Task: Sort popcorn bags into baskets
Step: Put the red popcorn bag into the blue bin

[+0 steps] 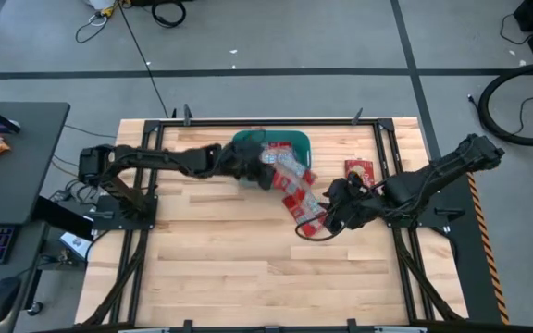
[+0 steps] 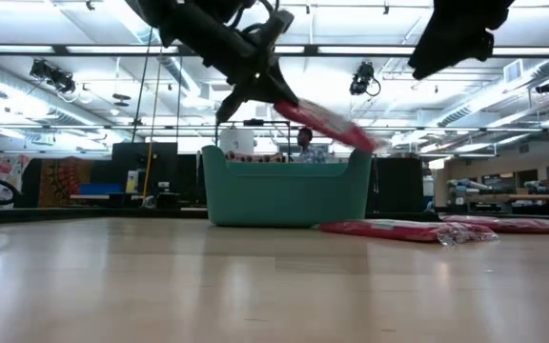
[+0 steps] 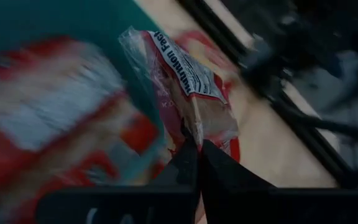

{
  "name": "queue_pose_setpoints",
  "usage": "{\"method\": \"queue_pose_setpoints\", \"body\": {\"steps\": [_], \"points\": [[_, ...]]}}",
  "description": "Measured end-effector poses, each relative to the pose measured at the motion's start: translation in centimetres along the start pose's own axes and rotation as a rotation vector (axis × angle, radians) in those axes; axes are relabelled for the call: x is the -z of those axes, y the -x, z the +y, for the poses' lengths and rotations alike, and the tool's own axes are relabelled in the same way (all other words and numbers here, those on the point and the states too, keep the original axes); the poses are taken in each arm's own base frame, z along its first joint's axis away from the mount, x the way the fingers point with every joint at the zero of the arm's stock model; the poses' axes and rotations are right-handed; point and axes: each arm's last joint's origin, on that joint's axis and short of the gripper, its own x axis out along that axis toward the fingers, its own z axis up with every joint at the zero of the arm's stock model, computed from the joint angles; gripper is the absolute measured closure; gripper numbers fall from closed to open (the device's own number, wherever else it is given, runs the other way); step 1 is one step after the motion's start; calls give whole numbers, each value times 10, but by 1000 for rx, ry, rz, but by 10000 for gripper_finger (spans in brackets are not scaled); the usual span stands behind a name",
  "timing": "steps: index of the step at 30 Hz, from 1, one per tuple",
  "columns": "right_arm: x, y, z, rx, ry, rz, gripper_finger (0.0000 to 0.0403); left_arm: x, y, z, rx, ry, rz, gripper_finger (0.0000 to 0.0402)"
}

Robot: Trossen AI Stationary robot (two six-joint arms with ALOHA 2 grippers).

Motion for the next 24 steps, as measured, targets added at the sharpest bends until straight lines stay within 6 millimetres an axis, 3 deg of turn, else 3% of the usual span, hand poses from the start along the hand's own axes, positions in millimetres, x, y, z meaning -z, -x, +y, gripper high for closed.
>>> {"method": "queue_pose_setpoints", "body": {"steps": [5, 9, 24], "points": [[-3, 5, -3, -1, -15, -30, 243, -27, 2, 19, -78, 57, -79, 394], [-2, 2, -1, 0, -19, -24, 243, -37, 3, 35, -142, 121, -108, 394], [-3, 0, 4, -19, -30, -40, 243, -33, 7, 55, -392, 164, -117, 390]]}}
